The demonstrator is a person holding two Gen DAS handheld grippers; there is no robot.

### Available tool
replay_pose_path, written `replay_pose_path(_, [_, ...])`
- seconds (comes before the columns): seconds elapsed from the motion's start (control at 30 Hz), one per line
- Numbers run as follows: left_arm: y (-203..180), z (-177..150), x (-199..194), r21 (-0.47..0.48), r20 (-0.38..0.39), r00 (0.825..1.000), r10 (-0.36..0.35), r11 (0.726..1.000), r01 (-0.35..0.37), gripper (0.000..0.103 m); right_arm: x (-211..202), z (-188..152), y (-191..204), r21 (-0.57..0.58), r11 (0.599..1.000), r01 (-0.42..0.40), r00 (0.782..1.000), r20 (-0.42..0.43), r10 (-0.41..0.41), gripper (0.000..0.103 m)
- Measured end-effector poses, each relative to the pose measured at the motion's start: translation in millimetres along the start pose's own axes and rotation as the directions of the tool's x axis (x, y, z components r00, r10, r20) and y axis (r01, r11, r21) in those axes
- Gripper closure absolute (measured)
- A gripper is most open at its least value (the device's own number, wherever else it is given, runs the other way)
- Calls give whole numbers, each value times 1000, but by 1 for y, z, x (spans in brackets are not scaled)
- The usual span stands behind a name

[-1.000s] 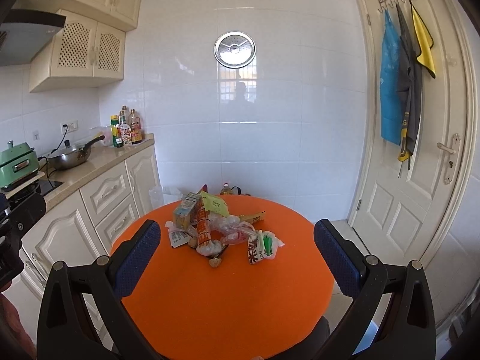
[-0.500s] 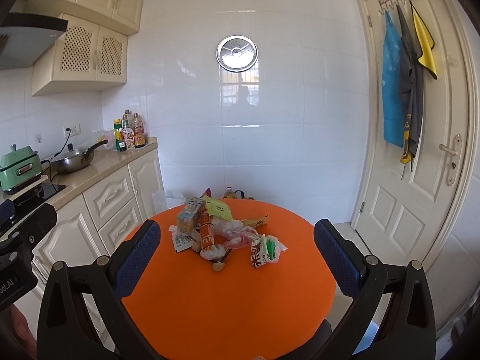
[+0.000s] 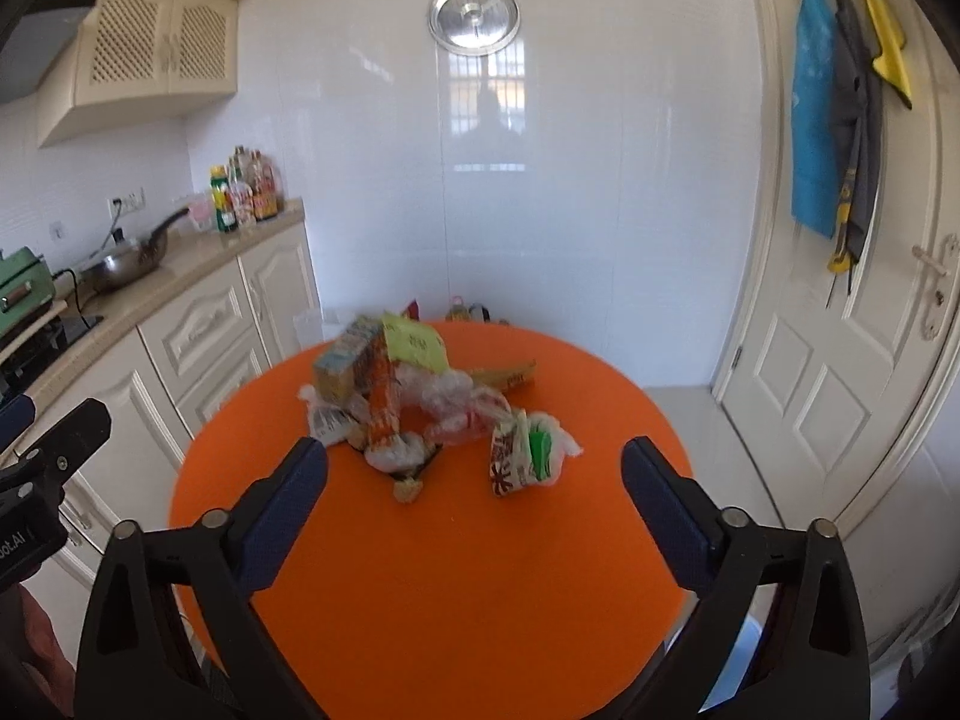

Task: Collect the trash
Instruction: 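Grasp the small round snack with the left tool while the right tool grasps the green-white wrapper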

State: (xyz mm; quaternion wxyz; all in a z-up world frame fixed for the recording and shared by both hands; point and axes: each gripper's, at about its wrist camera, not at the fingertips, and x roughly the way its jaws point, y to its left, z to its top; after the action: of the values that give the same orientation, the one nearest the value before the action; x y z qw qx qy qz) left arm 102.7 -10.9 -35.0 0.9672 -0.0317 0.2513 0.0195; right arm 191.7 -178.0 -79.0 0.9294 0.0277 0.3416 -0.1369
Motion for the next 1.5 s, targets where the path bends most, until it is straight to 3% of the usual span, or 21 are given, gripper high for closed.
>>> replay_pose_path(0.17, [-10, 9, 57, 18, -108, 994, -3, 1000, 5, 1, 56, -11, -24, 44, 999, 2, 992, -128, 4, 30])
replay_pose_path(0.37, [-28, 20, 131, 39, -213, 977, -18, 999, 27, 1, 110, -20, -44, 95, 995, -10, 970, -239, 33, 44])
replay_pose_path(0.57, [-48, 24, 193, 60, -285, 958, -41, 996, 61, 1, 144, -21, -50, 108, 994, -25, 953, -297, 57, 59])
replay_pose_path(0.7, [-61, 26, 223, 78, -323, 945, -47, 994, 76, 1, 165, -20, -49, 124, 991, -60, 938, -332, 98, 64])
replay_pose_path(0.83, [-68, 26, 246, 83, -350, 935, -55, 993, 89, 1, 186, -16, -54, 151, 988, -45, 933, -346, 96, 64])
replay_pose_path(1.0, [-81, 22, 266, 97, -366, 929, -56, 991, 98, 1, 201, -14, -55, 166, 980, -106, 919, -359, 160, 64])
replay_pose_path(1.17, [-95, 19, 284, 94, -384, 920, -78, 988, 123, 1, 214, -18, -51, 165, 974, -157, 905, -372, 208, 80])
replay_pose_path(1.5, [-116, -9, 307, 96, -453, 884, -119, 979, 180, 2, 190, -25, -80, 186, 961, -203, 910, -325, 256, 87])
